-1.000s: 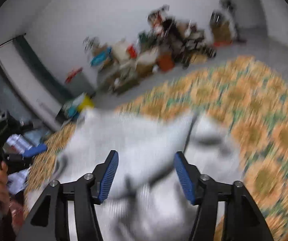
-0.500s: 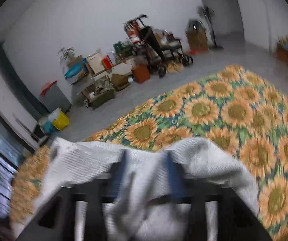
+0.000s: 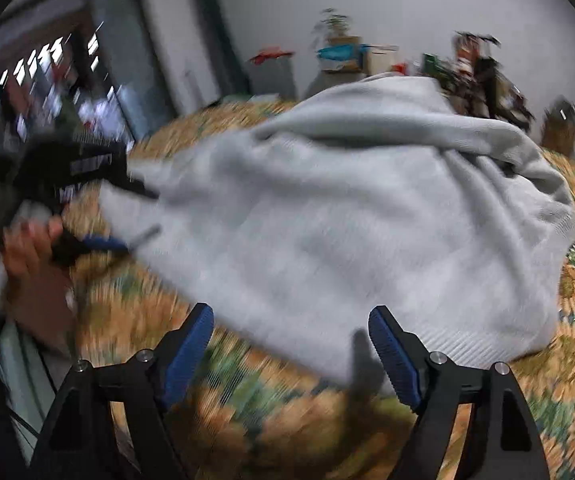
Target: Fold clothes
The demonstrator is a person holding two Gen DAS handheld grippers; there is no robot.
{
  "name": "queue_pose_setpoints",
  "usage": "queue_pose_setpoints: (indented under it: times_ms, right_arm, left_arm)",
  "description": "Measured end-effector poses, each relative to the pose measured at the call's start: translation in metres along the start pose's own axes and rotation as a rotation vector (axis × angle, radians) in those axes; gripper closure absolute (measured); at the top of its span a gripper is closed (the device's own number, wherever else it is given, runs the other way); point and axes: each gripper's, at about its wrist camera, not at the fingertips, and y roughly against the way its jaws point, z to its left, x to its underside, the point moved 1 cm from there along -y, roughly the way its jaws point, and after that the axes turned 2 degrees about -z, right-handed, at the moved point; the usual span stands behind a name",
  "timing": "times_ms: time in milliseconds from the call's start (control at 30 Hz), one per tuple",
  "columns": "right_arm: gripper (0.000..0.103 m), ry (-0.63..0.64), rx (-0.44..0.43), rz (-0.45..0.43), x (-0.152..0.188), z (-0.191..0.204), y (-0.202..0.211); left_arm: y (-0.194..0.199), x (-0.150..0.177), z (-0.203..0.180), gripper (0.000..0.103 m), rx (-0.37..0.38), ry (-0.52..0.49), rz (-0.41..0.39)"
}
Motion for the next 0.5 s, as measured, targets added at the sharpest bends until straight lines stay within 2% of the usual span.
queue_pose_setpoints:
  times_ms: [200, 267, 300, 333, 400, 500]
  right_arm:
    - [0.023, 0.142, 0.147, -0.001, 0.007, 0.030, -0.027]
    - [0.039, 0.137, 0.146, -0.026, 0.002, 0.029, -0.028]
    - [0.068, 0.126, 0.154, -0.041, -0.001, 0.027, -0.026]
    - [0.080, 0.107, 0.168, -0.059, -0.004, 0.022, -0.025]
    - [0.092, 0.067, 0.196, -0.095, -0.010, 0.014, -0.022]
    - [0.099, -0.014, 0.249, -0.167, -0.014, -0.003, -0.003]
  left_arm:
    - [0.036, 0.010, 0.046, 0.032, 0.039, 0.059, -0.071]
    - [0.044, 0.012, 0.055, 0.032, 0.081, 0.089, -0.087]
    - [0.046, 0.013, 0.059, 0.032, 0.106, 0.104, -0.094]
    - [0.049, 0.013, 0.061, 0.032, 0.123, 0.114, -0.100]
    - [0.051, 0.012, 0.064, 0.032, 0.146, 0.137, -0.120]
    - [0.049, 0.007, 0.062, 0.032, 0.180, 0.174, -0.158]
